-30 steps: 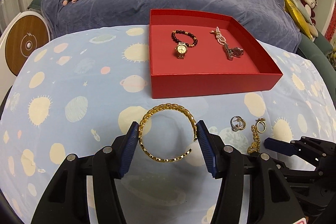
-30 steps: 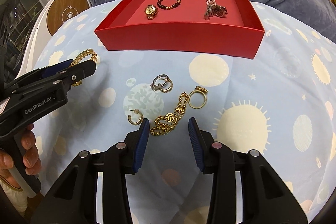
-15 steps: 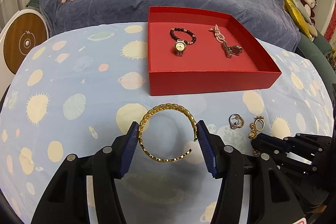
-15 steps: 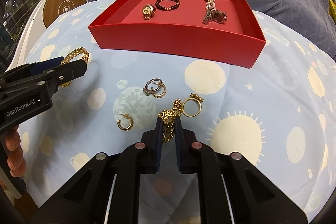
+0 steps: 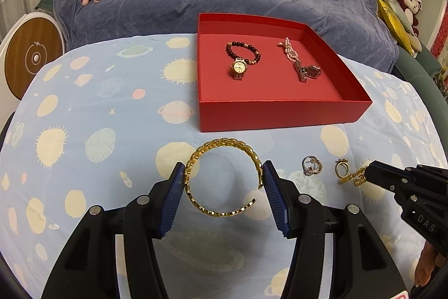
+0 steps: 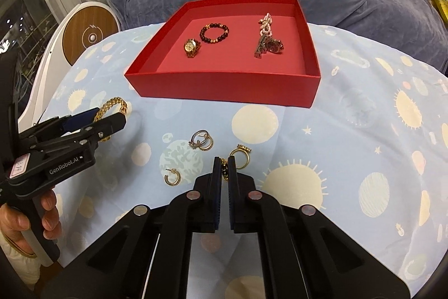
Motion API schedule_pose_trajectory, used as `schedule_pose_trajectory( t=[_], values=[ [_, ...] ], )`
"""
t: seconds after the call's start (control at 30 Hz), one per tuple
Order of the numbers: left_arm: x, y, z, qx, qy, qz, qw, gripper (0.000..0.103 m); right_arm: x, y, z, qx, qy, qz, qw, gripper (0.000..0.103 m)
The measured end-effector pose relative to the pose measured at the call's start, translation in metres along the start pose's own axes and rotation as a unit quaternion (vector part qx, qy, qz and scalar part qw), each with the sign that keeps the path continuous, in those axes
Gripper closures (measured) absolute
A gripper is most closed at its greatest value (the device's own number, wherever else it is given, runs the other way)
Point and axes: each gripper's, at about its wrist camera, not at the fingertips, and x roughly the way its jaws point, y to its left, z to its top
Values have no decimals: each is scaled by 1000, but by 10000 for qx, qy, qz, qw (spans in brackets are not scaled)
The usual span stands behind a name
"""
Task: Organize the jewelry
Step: 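Carry the gold bangle into the box with the left tool while the right carries the chain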
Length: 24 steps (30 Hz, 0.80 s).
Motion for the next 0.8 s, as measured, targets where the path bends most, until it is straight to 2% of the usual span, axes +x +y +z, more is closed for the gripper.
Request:
schedule_pose_trajectory(
  t=[0.5, 0.6, 0.8],
  values=[
    [-13, -12, 10, 132, -183, -194, 9996, 49, -42, -8, 30, 113, -643, 129, 9978, 100],
    [-19, -16, 21, 214, -369, -115, 9990, 49, -45, -11, 45, 142, -783, 93, 9968, 100],
    [-18, -21, 64, 256, -567, -74, 9980, 49, -37, -25, 85, 331, -913, 176, 9951, 100]
  ],
)
